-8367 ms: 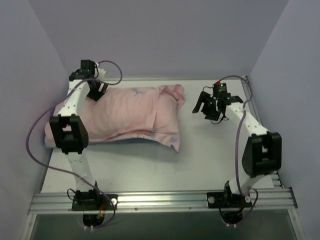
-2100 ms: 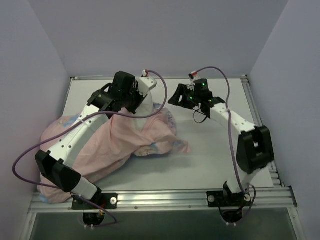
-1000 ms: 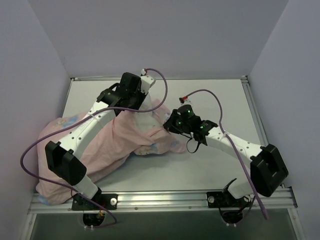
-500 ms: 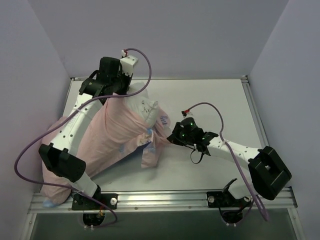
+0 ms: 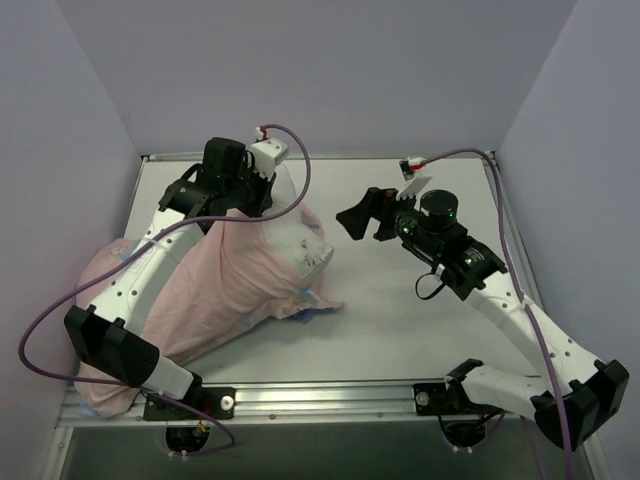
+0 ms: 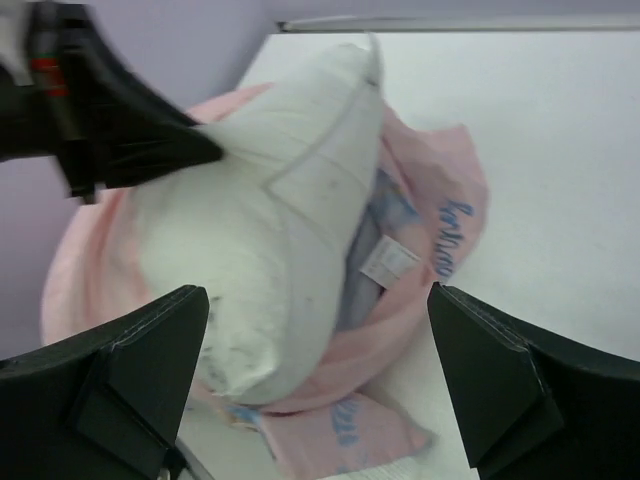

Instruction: Remove the pillowcase from the pillow

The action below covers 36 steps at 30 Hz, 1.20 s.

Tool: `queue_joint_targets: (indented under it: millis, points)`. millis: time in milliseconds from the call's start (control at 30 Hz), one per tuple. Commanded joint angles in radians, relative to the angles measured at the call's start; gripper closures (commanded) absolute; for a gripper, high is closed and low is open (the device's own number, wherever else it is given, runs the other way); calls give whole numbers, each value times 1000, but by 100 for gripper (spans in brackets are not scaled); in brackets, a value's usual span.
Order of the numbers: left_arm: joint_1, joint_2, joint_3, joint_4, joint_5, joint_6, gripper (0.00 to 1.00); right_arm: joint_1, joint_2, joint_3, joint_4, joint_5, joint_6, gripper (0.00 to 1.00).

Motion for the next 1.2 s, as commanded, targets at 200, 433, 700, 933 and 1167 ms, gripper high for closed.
queue_joint_targets:
  millis: [200, 433, 700, 933, 1167]
  points:
    - [-15, -5, 88, 58, 46, -16, 98, 115, 239, 14, 276, -296, 25, 0]
    - [-16, -5, 95, 51, 72, -10, 98, 212, 446, 43, 365, -273, 23, 0]
    - [-15, 12, 123, 48, 115, -19, 98, 276, 604, 49, 543, -423, 86, 68]
    - [14, 42, 230, -223, 228, 148, 6, 249, 647, 46, 704, -407, 261, 100]
    - [112, -79, 154, -551, -66, 283, 6, 168, 652, 88, 728, -278, 401, 100]
